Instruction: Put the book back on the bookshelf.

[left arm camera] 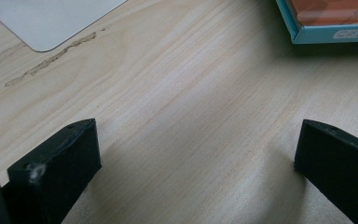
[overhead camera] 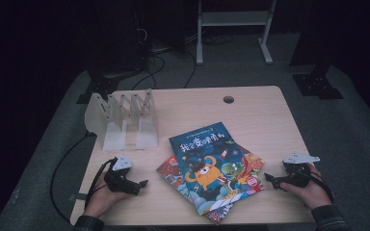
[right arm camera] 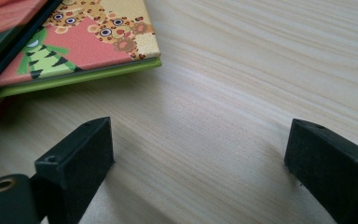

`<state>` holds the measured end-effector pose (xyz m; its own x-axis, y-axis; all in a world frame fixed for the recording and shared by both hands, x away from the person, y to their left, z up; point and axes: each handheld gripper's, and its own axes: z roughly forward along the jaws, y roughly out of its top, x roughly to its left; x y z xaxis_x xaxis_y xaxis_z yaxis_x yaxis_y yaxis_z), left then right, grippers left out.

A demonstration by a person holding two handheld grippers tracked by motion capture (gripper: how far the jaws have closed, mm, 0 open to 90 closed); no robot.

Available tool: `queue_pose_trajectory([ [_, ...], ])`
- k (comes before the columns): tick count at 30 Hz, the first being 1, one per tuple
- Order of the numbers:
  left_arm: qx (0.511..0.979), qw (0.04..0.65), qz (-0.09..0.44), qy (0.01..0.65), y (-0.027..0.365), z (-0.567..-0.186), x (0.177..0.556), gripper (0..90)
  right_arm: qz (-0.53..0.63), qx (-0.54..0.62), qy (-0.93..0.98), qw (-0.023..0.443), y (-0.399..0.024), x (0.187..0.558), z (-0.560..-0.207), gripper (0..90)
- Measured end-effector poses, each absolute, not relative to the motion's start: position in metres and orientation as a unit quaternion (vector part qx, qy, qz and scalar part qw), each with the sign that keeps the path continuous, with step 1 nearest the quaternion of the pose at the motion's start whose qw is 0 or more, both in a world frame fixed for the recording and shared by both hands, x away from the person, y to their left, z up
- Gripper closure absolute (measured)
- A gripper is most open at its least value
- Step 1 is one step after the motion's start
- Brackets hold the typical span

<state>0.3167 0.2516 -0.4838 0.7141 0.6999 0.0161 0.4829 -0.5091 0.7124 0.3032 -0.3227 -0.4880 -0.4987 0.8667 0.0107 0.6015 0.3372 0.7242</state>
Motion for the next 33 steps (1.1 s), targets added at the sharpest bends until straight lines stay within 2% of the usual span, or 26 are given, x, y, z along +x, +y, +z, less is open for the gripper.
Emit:
queue_pose_trajectory([
  [13,0.856,0.357,0.138,0.348,0.251,-0.481,0.318,0.0,0.344,0.461,0.795,0.193,-0.323,0.303,-0.488,7.2],
  [22,0.847,0.395,0.112,0.336,0.241,-0.461,0.33,0.0,0.344,0.461,0.795,0.193,-0.323,0.303,-0.488,7.2],
  [33,0.844,0.424,0.105,0.312,0.221,-0.447,0.345,0.0,0.344,0.461,0.795,0.193,-0.323,0.303,-0.488,7.2],
])
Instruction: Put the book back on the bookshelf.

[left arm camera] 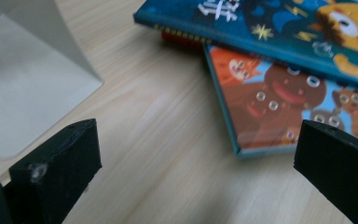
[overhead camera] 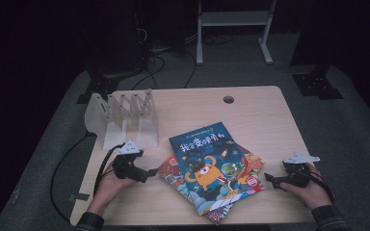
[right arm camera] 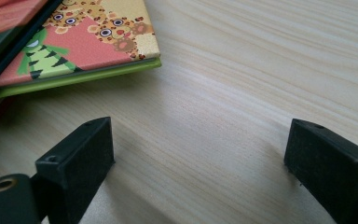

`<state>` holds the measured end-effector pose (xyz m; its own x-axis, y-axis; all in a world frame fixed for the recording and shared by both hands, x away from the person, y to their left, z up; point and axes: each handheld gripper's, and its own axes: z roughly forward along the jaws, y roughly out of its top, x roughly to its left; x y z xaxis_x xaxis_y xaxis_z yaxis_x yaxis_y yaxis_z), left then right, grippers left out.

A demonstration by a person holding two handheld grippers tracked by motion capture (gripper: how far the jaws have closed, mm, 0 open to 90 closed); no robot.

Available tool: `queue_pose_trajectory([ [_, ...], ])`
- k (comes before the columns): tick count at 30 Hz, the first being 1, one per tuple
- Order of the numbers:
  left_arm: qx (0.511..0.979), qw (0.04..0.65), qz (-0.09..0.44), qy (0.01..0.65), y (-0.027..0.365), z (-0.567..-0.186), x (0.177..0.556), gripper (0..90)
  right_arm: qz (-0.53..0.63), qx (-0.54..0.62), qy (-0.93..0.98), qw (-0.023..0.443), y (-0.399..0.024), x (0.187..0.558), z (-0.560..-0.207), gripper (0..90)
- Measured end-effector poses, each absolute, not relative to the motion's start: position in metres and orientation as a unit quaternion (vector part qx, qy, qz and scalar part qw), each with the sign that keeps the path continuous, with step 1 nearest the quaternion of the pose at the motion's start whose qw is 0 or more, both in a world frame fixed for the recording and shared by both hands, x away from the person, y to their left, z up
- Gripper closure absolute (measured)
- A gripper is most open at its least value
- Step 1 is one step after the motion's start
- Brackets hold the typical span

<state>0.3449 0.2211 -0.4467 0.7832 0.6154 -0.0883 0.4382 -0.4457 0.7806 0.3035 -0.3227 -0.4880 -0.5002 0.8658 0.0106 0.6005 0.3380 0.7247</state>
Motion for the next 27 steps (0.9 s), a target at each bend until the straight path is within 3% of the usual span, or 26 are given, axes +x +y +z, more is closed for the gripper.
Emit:
queue_pose_trajectory([
  [9,0.849,0.426,0.102,0.295,0.201,-0.436,0.359,0.0,0.344,0.461,0.795,0.193,-0.323,0.303,-0.488,7.2],
  [14,0.847,0.434,0.106,0.286,0.189,-0.43,0.368,5.2,0.344,0.461,0.795,0.193,-0.323,0.303,-0.488,7.2],
  [27,0.854,0.434,0.107,0.266,0.16,-0.43,0.395,2.7,0.344,0.461,0.795,0.192,-0.323,0.303,-0.488,7.2],
])
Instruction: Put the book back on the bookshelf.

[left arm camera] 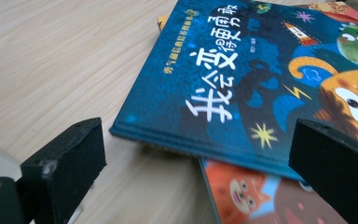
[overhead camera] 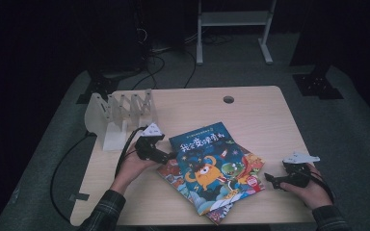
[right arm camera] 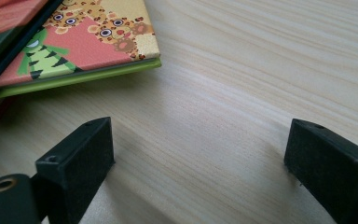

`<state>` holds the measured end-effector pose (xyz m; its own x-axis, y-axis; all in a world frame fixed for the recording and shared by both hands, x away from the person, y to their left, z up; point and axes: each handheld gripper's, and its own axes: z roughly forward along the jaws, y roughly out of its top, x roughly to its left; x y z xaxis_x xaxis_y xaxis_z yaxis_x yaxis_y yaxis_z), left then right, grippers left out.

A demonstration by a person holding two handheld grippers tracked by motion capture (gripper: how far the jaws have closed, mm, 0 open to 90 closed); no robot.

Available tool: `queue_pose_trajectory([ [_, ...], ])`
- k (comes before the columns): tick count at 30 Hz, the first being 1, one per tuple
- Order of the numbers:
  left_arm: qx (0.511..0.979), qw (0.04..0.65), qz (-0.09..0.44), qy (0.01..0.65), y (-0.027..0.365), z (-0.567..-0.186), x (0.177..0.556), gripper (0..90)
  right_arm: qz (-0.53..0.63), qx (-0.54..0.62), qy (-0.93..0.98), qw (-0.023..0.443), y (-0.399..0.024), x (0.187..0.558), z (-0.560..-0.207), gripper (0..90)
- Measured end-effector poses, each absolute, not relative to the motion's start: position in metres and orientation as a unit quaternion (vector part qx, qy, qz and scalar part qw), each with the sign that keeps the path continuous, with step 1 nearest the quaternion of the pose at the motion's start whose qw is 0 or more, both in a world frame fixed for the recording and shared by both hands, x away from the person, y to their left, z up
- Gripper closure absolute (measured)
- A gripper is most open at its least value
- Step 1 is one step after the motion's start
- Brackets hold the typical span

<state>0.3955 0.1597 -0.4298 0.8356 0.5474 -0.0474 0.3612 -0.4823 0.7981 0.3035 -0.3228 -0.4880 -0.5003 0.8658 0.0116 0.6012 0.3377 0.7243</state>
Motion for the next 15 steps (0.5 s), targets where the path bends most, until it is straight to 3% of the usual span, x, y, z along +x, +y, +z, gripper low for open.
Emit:
queue_pose_trajectory([
  [15,0.861,0.425,0.094,0.261,0.137,-0.443,0.421,1.7,0.344,0.46,0.795,0.192,-0.323,0.303,-0.488,7.2],
])
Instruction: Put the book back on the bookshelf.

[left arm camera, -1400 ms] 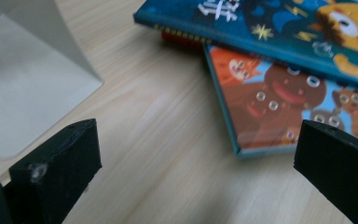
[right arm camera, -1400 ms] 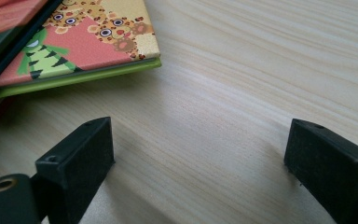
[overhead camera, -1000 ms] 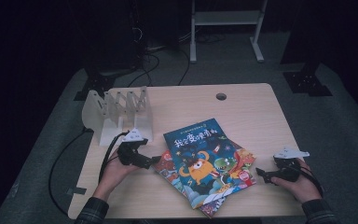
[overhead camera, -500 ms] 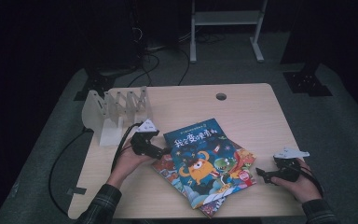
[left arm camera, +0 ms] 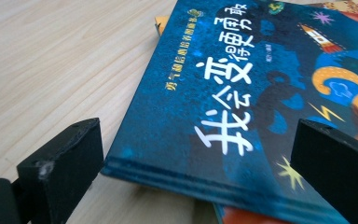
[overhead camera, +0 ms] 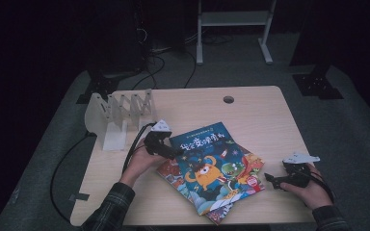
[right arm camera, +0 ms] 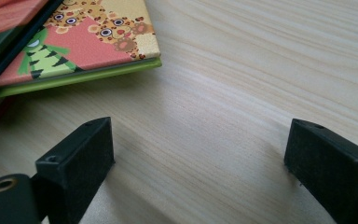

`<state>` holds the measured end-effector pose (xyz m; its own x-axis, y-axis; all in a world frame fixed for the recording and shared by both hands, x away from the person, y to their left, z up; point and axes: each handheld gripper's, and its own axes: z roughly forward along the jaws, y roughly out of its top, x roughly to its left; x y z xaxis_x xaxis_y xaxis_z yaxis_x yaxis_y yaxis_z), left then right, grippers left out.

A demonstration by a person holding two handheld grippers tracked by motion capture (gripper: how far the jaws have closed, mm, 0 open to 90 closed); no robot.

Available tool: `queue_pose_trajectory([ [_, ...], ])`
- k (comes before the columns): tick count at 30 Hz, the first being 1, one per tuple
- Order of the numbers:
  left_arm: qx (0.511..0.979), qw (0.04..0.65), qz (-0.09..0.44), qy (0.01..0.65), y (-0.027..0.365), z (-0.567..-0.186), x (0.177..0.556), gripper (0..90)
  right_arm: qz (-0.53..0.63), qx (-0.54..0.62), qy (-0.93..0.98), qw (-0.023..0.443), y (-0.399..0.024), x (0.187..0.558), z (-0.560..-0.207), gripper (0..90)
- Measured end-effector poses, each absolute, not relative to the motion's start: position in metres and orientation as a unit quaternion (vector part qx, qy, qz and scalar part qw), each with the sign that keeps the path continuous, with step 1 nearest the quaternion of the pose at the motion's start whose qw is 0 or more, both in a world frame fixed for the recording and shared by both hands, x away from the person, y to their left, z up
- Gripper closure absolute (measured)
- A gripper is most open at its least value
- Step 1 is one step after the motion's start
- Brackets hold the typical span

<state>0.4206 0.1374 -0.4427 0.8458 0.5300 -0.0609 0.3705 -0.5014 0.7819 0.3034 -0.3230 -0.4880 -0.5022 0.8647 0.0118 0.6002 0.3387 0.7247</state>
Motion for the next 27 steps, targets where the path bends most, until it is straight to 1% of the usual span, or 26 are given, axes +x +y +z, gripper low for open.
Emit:
queue_pose_trajectory([
  [12,0.862,0.421,0.084,0.27,0.1338,-0.4544,0.4293,1.5,0.345,0.46,0.795,0.192,-0.3231,0.3035,-0.488,7.3],
  [27,0.876,0.401,0.069,0.26,0.138,-0.4506,0.4198,0.6,0.345,0.46,0.796,0.192,-0.3233,0.3033,-0.488,7.3],
])
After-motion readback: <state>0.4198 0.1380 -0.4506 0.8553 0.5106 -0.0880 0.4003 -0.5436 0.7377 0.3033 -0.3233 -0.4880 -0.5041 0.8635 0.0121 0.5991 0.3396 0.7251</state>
